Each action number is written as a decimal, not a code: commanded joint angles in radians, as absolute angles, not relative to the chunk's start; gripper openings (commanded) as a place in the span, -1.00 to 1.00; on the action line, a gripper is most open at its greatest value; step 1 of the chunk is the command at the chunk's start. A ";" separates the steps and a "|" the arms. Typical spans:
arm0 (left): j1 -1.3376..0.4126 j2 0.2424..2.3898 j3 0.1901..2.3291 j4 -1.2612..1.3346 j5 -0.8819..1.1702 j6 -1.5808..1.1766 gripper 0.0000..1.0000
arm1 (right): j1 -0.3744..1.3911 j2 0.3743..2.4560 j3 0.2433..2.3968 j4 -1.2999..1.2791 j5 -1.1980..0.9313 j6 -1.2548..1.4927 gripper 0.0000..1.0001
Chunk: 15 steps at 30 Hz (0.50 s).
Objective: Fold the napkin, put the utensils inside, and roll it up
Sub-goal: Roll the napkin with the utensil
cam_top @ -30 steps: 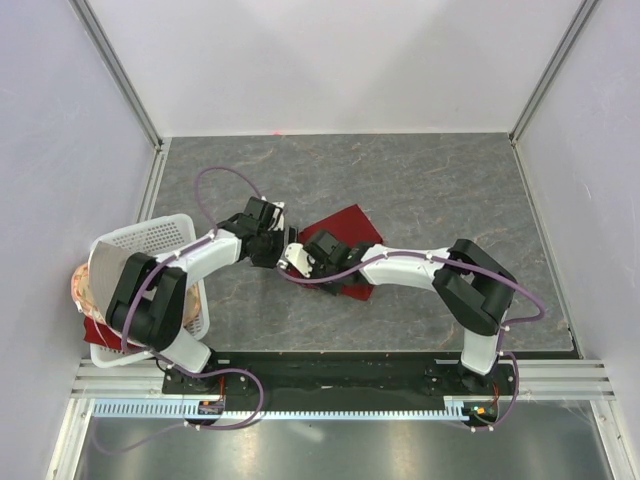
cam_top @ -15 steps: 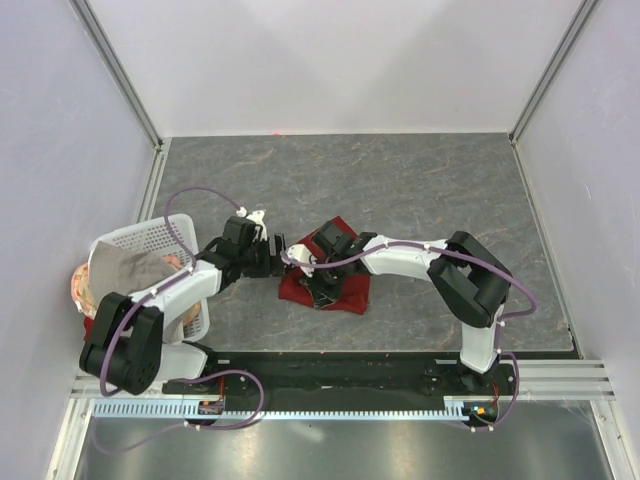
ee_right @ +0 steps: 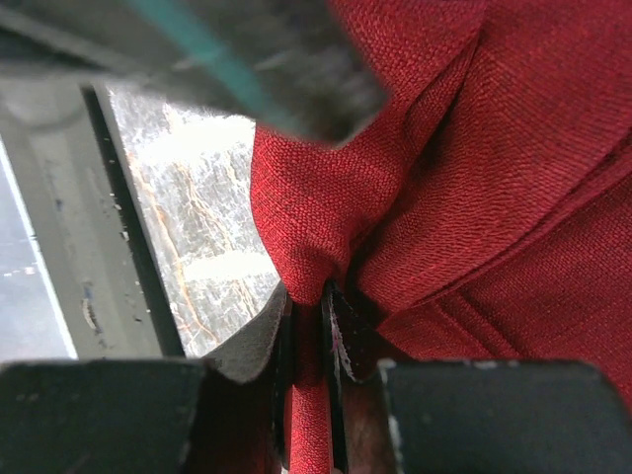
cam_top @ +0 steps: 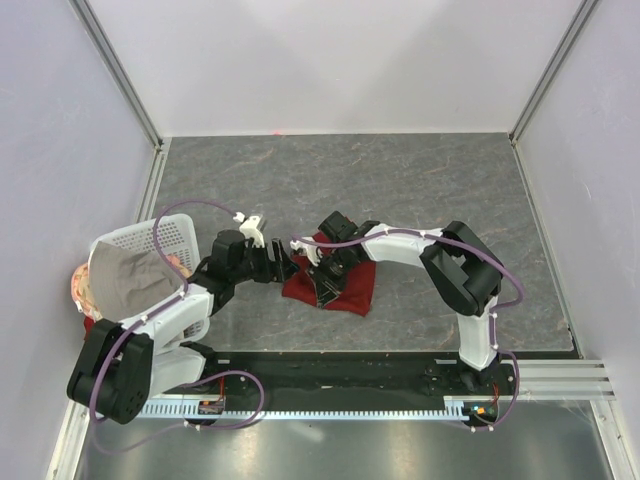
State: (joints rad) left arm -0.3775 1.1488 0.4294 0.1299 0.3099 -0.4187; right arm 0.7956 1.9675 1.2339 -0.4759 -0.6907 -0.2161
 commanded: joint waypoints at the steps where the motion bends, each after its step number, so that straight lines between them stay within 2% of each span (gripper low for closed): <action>1: -0.377 1.167 0.411 0.275 0.374 -0.462 0.56 | 0.776 2.039 1.247 -0.529 -0.729 -0.209 -0.69; 7: -0.377 1.209 0.417 0.252 0.364 -0.465 0.31 | 0.753 2.054 1.259 -0.531 -0.733 -0.199 -0.70; 15: -0.377 1.285 0.436 0.215 0.368 -0.459 0.25 | 0.738 2.056 1.261 -0.529 -0.730 -0.190 -0.70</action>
